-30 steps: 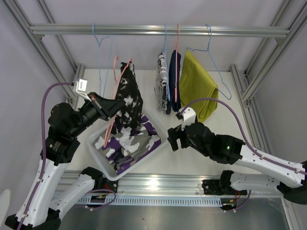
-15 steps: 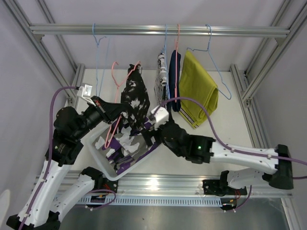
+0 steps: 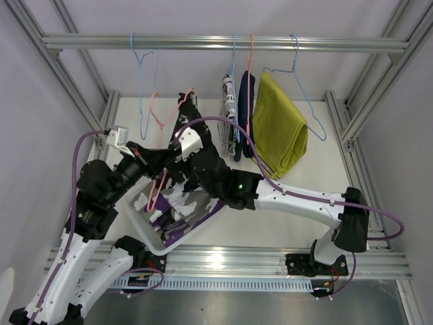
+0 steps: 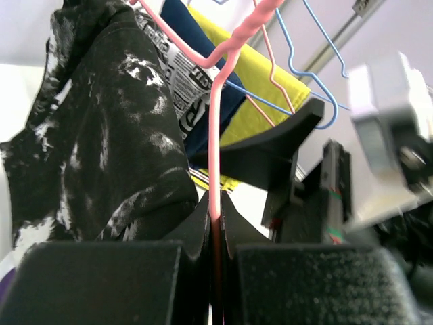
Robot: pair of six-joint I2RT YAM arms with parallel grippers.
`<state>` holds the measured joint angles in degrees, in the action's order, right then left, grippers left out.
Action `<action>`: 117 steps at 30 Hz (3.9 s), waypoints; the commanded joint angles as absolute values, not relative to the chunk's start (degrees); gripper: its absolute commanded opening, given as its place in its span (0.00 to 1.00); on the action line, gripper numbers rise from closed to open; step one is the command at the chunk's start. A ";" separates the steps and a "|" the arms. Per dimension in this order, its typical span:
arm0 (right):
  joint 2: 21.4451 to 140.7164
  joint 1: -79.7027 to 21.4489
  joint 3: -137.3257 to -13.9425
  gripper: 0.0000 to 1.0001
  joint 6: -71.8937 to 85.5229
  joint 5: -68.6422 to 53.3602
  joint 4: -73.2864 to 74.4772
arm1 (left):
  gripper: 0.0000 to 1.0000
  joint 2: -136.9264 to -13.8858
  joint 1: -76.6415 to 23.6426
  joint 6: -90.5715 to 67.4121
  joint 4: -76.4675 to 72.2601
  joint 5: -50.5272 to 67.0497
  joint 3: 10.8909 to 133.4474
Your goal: Remove the trousers from the hanger
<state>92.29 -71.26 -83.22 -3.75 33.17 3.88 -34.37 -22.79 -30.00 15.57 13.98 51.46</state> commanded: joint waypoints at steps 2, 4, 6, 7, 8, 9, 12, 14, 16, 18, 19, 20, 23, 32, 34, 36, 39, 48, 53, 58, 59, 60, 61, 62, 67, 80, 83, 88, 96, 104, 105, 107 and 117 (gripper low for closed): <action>93.52 -69.35 -85.96 0.98 -4.93 35.07 2.63 | 0.00 -32.08 -24.34 -26.37 12.57 9.77 51.86; 92.73 -68.65 -85.00 0.98 -4.40 34.37 2.99 | 0.01 -31.29 -24.78 -25.41 13.01 8.62 51.94; 92.02 -67.59 -83.24 0.98 -3.61 33.49 2.38 | 0.01 -30.68 -25.14 -24.96 13.10 7.74 51.68; 91.59 -67.24 -82.88 0.98 -3.43 33.23 2.11 | 0.00 -30.59 -25.22 -24.87 13.01 7.65 51.59; 91.50 -66.89 -82.71 0.98 -3.17 32.96 1.94 | 0.00 -30.24 -25.22 -24.87 12.92 7.82 51.42; 91.58 -66.62 -82.62 0.98 -3.25 32.78 1.76 | 0.00 -30.15 -25.14 -24.87 12.92 8.08 51.16; 92.46 -65.83 -82.79 0.98 -4.39 32.70 0.79 | 0.01 -30.06 -25.22 -24.70 12.83 8.09 50.54; 93.25 -65.30 -83.49 0.98 -4.74 32.52 0.88 | 0.01 -29.97 -25.22 -24.26 13.01 8.09 50.01; 93.69 -64.69 -83.85 0.97 -5.10 32.61 0.70 | 0.00 -29.71 -25.22 -24.17 12.92 8.17 49.40; 94.04 -64.34 -84.02 0.97 -5.10 32.52 0.70 | 0.00 -29.27 -25.22 -24.08 12.74 8.35 49.13; 94.22 -64.16 -83.94 0.95 -5.27 32.52 -0.17 | 0.01 -29.18 -25.22 -24.00 12.74 8.61 48.87; 94.22 -63.99 -83.85 0.94 -5.62 32.52 -2.09 | 0.00 -29.09 -25.22 -23.91 12.74 8.70 49.04; 94.83 -63.63 -83.85 0.87 -6.50 32.26 -4.65 | 0.00 -28.74 -25.22 -23.99 12.57 9.14 48.16; 98.79 -63.11 -84.37 0.41 -8.17 30.85 -11.94 | 0.00 -28.83 -25.22 -23.99 12.13 10.55 46.76; 99.23 -63.02 -84.55 0.33 -8.17 30.59 -12.83 | 0.00 -29.00 -25.22 -24.17 12.04 10.90 46.76; 100.10 -63.02 -84.64 0.27 -8.44 30.50 -14.23 | 0.01 -29.09 -25.22 -24.00 12.04 11.07 46.67; 100.46 -63.02 -85.16 0.06 -8.44 30.41 -14.68 | 0.00 -28.92 -25.22 -23.91 12.22 10.46 46.49; 94.94 -65.39 -88.50 0.00 -7.82 31.64 -7.83 | 0.00 -30.93 -25.22 -24.43 15.55 6.25 47.46; 90.27 -67.94 -91.23 0.00 -7.65 32.78 -2.20 | 0.00 -33.22 -24.96 -24.52 18.19 2.03 48.60; 85.62 -70.13 -92.90 0.00 -7.12 32.69 1.91 | 0.01 -34.28 -24.44 -24.43 18.54 0.97 48.34; 85.08 -70.48 -92.90 0.00 -7.21 32.70 2.02 | 0.00 -34.63 -24.35 -24.35 18.63 0.44 48.34; 84.64 -70.75 -92.90 0.00 -7.21 32.70 2.11 | 0.00 -34.98 -24.26 -24.35 18.63 0.44 48.34; 83.94 -71.19 -92.99 0.00 -7.29 32.52 2.28 | 0.00 -35.33 -24.00 -24.35 18.81 0.35 48.34; 83.67 -71.37 -92.99 0.00 -7.38 32.52 2.29 | 0.00 -35.85 -23.82 -24.43 18.81 0.26 48.60; 82.97 -72.59 -94.65 0.00 -7.21 32.08 4.13 | 0.00 -37.88 -22.59 -24.52 19.34 0.35 48.43; 79.89 -74.09 -102.91 0.00 -12.21 36.91 8.70 | 0.00 -40.61 -21.53 -23.99 20.57 0.26 49.04; 79.37 -74.09 -104.23 0.00 -13.35 38.58 9.58 | 0.00 -40.78 -21.53 -23.91 20.74 0.26 49.13; 78.84 -74.09 -106.25 0.00 -15.47 41.92 10.28 | 0.00 -41.04 -21.53 -23.91 20.74 0.26 49.13; 79.37 -72.78 -109.78 0.00 -16.70 48.16 12.04 | 0.00 -41.13 -21.53 -23.91 20.65 1.14 49.22; 75.33 -68.21 -97.14 0.00 -5.47 43.34 12.85 | 0.00 -40.87 -21.53 -23.82 20.65 1.41 49.04; 74.19 -68.03 -92.51 0.00 -4.49 43.16 12.05 | 0.00 -40.87 -21.53 -23.82 20.65 1.49 49.13; 73.65 -67.15 -88.87 0.00 -1.77 42.11 10.90 | 0.00 -40.78 -21.45 -23.82 20.57 1.84 49.13; 75.85 -64.95 -77.79 0.00 3.78 38.59 9.05 | 0.00 -40.61 -21.53 -23.91 20.30 3.07 49.13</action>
